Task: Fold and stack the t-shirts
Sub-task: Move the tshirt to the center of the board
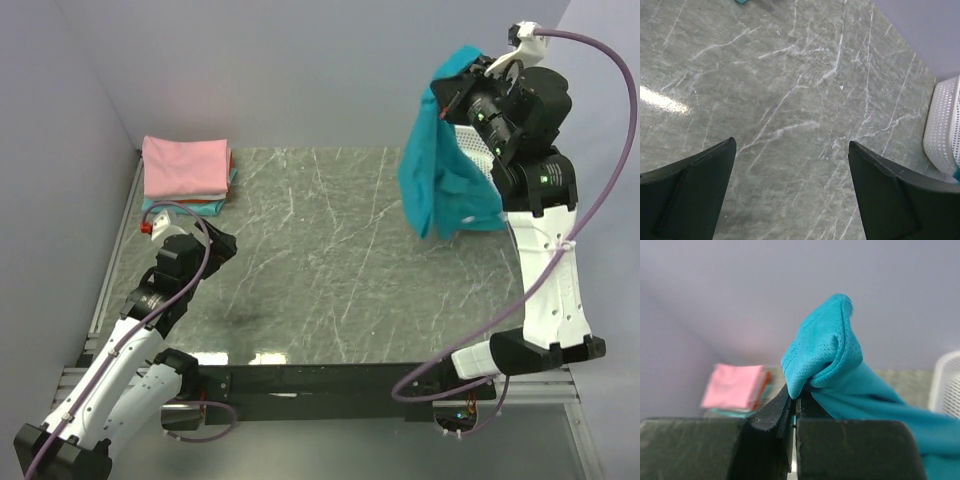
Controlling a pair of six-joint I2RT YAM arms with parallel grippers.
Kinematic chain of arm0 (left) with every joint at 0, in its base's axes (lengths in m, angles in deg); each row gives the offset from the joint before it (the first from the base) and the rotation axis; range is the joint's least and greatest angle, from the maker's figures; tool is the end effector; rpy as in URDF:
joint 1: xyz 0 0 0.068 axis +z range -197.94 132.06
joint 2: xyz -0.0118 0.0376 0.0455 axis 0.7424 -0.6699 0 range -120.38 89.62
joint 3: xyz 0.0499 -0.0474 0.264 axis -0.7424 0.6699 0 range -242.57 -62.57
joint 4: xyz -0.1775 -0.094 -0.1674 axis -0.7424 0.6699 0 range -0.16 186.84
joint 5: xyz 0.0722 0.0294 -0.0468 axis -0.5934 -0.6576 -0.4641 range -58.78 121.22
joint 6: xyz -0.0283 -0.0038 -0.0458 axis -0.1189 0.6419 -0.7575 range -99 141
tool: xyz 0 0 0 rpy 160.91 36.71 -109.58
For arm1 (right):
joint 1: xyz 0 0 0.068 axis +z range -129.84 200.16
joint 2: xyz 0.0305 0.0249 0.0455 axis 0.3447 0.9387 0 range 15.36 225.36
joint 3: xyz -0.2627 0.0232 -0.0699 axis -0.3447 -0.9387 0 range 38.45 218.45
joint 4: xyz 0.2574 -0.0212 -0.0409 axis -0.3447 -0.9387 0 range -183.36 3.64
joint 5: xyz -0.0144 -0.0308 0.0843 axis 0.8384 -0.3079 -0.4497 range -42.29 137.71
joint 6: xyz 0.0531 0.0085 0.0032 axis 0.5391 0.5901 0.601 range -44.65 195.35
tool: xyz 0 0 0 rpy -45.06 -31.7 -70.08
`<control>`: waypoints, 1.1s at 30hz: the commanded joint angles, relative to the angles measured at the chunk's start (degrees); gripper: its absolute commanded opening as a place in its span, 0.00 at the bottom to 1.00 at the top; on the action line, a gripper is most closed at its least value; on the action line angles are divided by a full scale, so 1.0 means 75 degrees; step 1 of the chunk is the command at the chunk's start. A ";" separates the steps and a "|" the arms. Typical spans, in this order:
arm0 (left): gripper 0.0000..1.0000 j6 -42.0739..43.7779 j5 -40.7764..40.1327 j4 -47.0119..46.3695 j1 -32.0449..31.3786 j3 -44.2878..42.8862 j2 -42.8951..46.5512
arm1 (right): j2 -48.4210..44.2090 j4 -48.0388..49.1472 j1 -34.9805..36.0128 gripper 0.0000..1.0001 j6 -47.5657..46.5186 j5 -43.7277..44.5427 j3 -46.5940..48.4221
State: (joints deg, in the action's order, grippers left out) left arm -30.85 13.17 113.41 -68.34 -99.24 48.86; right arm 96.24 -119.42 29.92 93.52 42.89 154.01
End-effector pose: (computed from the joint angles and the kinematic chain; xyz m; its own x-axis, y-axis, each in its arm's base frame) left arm 0.1578 -0.0469 0.2781 -0.3272 -0.6761 -0.6602 -0.2962 0.7368 -0.6078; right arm 0.2508 0.0462 0.5661 -0.0519 0.3065 -0.9505 -0.2477 0.9180 0.3095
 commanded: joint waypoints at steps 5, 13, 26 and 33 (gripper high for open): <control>0.99 -0.0105 0.0121 0.0080 -0.0010 -0.0326 -0.0039 | 0.0043 0.0388 0.1333 0.00 0.0459 -0.1114 0.1499; 0.99 -0.0246 -0.0137 0.0291 -0.0010 -0.0338 -0.0027 | 0.0103 0.1055 0.2238 0.00 0.0705 -0.2427 0.1256; 1.00 -0.0340 -0.0068 0.0291 -0.0010 -0.0326 -0.0835 | -0.1306 0.2579 -0.0767 0.04 0.1444 -0.2134 -0.7343; 0.99 -0.0457 0.0226 0.0080 -0.0010 -0.0174 -0.1573 | -0.0249 0.1819 -0.1489 0.67 0.0882 -0.0964 -0.7968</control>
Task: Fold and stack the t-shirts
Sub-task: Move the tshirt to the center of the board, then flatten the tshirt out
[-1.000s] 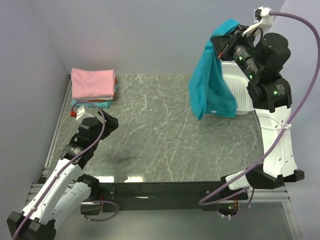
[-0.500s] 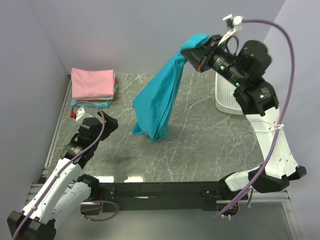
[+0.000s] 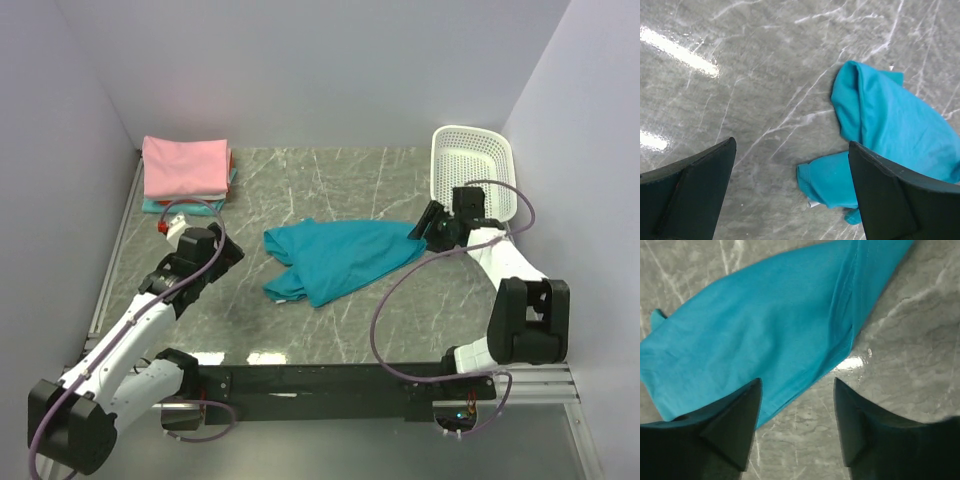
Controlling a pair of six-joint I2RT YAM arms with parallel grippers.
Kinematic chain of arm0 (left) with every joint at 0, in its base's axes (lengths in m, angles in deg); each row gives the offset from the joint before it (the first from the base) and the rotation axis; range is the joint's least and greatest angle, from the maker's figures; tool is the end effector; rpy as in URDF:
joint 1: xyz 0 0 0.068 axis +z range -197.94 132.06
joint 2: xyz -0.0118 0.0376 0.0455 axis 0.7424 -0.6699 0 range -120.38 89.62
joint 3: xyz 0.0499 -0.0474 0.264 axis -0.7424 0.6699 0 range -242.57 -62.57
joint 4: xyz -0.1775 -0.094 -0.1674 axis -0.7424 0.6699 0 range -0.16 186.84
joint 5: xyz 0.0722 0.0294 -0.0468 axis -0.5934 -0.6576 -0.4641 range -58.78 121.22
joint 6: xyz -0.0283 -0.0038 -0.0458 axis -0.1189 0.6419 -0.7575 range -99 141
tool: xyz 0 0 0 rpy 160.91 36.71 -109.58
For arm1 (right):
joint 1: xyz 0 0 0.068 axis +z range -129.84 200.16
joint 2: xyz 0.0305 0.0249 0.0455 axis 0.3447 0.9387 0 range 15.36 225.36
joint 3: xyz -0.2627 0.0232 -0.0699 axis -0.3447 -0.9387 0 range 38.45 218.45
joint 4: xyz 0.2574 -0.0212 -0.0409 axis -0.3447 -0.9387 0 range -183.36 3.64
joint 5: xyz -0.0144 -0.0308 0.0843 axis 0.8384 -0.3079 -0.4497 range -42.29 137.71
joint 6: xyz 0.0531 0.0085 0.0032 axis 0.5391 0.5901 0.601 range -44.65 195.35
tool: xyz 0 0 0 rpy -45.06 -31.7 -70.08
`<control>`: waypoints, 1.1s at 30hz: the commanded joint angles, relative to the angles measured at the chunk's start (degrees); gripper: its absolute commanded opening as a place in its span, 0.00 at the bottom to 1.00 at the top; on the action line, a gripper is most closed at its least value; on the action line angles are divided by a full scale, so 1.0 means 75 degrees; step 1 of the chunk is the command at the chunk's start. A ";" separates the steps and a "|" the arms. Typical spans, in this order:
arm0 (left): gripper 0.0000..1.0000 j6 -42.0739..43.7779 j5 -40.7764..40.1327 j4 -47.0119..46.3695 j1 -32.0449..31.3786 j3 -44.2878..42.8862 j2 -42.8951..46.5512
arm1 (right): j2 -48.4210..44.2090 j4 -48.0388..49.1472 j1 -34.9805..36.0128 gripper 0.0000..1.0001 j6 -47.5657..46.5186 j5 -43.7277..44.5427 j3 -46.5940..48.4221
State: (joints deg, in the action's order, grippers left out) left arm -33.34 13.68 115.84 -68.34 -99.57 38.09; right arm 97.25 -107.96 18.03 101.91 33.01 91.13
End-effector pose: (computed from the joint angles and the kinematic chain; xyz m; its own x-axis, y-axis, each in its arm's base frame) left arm 0.1819 -0.0561 0.2466 -0.4507 -0.6590 -0.6021 -0.4262 0.7516 -0.5035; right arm 0.2947 -0.0019 0.2237 -0.7482 0.4608 -0.4773 0.2353 0.8570 0.4585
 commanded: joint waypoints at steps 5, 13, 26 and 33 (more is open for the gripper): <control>1.00 -0.0195 0.0042 -0.0268 -0.0010 -0.0048 -0.0220 | -0.1366 -0.0013 0.0610 0.80 -0.0331 0.1521 0.0311; 1.00 -0.0347 -0.0110 -0.0045 0.0002 0.0209 0.0061 | -0.2106 -0.0073 0.4869 0.80 -0.0075 0.2323 -0.0297; 0.99 -0.0430 -0.0075 0.0014 0.0013 0.0479 0.0366 | 0.1021 0.0103 0.8486 0.68 0.0922 0.3377 0.0486; 0.99 -0.0371 -0.0087 -0.0009 0.0013 0.0479 0.0366 | 0.1808 0.0559 0.8499 0.66 0.1204 0.3904 0.0791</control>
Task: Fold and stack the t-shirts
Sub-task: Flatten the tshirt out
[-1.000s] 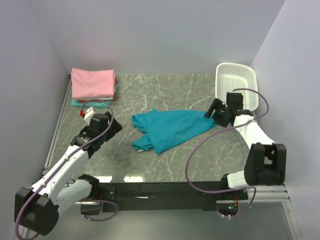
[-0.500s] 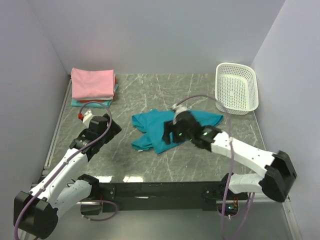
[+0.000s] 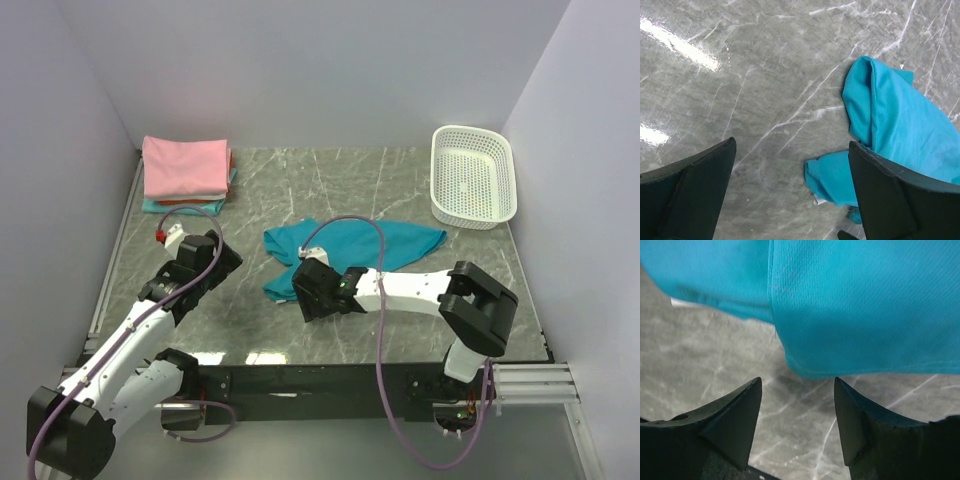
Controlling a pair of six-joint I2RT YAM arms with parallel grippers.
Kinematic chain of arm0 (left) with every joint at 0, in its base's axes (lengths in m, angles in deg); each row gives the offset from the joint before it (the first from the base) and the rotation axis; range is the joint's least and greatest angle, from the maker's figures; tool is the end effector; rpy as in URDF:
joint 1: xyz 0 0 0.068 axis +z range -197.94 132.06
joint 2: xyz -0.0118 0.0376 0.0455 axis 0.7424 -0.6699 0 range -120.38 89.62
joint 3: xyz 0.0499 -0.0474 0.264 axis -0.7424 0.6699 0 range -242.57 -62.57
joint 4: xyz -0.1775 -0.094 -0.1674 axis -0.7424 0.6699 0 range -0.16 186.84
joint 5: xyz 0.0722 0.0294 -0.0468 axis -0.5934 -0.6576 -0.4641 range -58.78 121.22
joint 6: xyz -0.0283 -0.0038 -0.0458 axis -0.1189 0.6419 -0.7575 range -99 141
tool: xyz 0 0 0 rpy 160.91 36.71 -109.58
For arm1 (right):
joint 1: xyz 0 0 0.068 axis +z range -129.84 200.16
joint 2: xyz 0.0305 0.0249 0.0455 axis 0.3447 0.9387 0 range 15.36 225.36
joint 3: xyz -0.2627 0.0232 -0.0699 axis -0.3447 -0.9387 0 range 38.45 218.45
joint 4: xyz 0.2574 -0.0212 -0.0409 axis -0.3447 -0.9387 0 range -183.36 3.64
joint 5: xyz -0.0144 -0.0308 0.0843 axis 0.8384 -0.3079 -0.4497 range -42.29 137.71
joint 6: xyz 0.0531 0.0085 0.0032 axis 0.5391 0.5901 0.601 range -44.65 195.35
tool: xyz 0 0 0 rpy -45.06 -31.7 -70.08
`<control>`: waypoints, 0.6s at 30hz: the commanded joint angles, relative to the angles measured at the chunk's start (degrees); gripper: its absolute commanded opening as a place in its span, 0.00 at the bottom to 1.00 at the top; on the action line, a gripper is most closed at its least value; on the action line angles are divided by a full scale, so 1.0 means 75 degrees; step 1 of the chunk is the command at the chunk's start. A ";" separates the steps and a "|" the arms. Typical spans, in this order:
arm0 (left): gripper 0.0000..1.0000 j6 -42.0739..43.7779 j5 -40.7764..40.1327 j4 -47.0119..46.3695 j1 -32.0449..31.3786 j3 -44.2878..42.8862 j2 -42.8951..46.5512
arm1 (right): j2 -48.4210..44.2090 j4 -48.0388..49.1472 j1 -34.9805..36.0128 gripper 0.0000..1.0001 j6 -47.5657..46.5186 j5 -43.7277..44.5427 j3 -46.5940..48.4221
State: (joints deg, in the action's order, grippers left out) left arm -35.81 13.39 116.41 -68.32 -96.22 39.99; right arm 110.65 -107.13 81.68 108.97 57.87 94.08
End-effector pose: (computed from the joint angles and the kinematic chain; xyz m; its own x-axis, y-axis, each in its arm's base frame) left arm 0.1730 -0.0526 0.2318 -0.4475 -0.6837 -0.5765 -0.4647 0.7286 -0.5033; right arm 0.1606 0.2828 0.1714 -0.8015 -0.3342 -0.4960 -0.4561 0.8779 0.1455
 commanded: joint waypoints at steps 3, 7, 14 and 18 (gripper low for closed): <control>0.99 -0.0018 -0.0026 -0.0097 0.0011 0.0022 0.0090 | 0.0232 0.0427 0.0024 0.64 0.0473 0.1010 0.0503; 1.00 -0.0053 -0.0108 -0.0074 0.0011 0.0022 0.0078 | 0.0537 0.0263 0.0024 0.49 0.0929 0.1703 0.0562; 1.00 -0.0159 -0.0237 -0.0027 0.0011 0.0033 0.0101 | 0.0433 0.0004 0.0036 0.00 0.1083 0.2068 0.0504; 1.00 -0.0194 -0.0225 -0.0155 0.0011 0.0010 -0.0004 | -0.0234 -0.0322 0.0036 0.00 0.0872 0.2103 0.0480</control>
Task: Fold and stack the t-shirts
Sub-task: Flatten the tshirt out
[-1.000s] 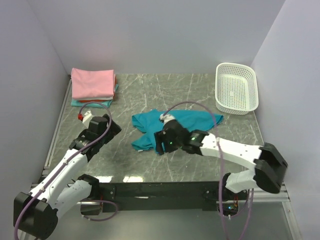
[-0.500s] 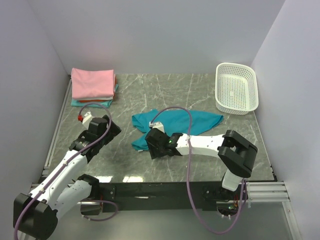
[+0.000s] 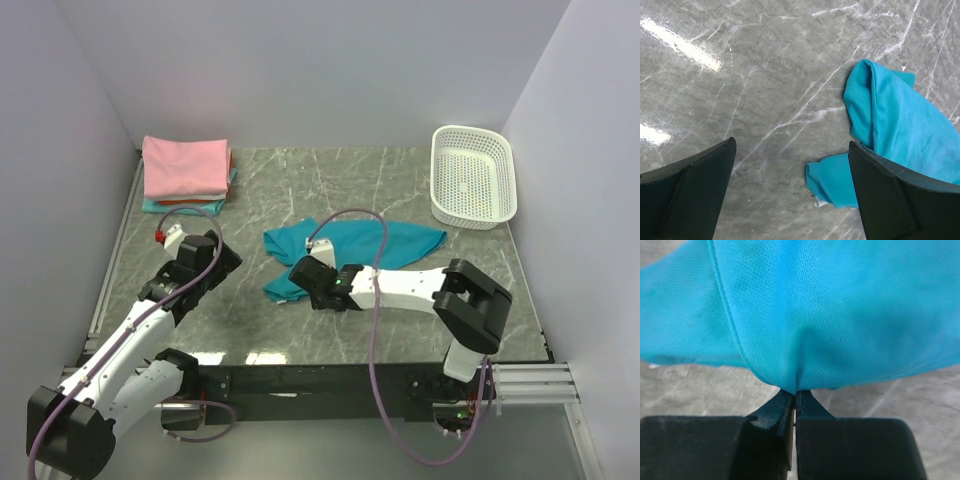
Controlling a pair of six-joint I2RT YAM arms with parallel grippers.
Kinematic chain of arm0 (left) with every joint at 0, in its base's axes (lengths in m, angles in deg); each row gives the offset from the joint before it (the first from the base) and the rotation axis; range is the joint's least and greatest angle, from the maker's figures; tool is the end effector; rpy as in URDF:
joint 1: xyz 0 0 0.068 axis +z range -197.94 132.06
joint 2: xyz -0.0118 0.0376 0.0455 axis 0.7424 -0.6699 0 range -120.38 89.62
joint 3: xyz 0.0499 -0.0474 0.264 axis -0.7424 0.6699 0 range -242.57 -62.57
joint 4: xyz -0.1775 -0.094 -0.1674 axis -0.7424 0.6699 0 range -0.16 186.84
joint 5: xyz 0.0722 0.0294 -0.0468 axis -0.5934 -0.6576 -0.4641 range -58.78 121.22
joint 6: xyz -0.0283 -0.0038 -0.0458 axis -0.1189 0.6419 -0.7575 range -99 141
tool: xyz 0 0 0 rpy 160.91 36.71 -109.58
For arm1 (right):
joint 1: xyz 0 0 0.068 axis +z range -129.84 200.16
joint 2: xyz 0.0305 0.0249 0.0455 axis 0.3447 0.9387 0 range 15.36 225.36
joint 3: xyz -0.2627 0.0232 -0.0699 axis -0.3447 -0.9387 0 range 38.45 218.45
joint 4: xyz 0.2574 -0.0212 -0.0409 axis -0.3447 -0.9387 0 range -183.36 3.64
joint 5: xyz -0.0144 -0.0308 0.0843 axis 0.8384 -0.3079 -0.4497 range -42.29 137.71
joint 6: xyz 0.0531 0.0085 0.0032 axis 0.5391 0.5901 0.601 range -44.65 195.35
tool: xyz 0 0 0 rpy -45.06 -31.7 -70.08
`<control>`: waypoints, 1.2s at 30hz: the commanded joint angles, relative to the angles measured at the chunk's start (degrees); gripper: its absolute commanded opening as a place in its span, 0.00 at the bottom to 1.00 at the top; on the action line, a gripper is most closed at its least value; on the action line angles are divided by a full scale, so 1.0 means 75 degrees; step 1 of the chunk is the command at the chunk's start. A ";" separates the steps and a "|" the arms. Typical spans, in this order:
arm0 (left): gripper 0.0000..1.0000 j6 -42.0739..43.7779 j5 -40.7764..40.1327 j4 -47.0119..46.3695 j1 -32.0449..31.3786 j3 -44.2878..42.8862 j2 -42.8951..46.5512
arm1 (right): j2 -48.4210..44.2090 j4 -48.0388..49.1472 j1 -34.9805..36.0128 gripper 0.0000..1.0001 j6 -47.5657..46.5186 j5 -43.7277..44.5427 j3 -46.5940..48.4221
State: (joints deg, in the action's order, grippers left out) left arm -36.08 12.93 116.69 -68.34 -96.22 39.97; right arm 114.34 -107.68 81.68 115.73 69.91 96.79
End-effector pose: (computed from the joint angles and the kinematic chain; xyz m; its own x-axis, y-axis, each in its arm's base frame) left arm 0.1728 -0.0523 0.2315 -0.4433 -0.6856 -0.5775 -0.4723 0.7262 -0.4996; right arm 0.1723 0.2895 0.1659 -0.7930 -0.2036 -0.5742 -0.2826 0.9579 0.0506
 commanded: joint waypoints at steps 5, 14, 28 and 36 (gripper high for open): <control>0.99 -0.0136 -0.0059 -0.0393 0.0013 -0.0037 -0.0282 | -0.1489 -0.0731 -0.0046 0.00 -0.0321 0.0626 0.0119; 0.99 -0.0089 0.0024 -0.0732 0.0013 -0.0154 -0.0692 | -0.3586 -0.1071 -0.1778 0.00 -0.0954 -0.0134 -0.0572; 0.99 0.0566 0.1334 -0.2524 0.0037 -0.0517 -0.2308 | -0.5885 -0.1610 -0.4334 0.00 -0.1716 -0.0861 -0.1463; 1.00 0.0895 0.2366 -0.3427 0.0037 -0.1557 -0.4218 | -0.5861 -0.1763 -0.4968 0.00 -0.1868 -0.0990 -0.1533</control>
State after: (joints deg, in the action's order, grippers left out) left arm -31.84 26.24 96.91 -68.17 -102.45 11.42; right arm 70.95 -120.64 45.68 103.29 63.18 86.30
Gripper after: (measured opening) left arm 0.995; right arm 0.018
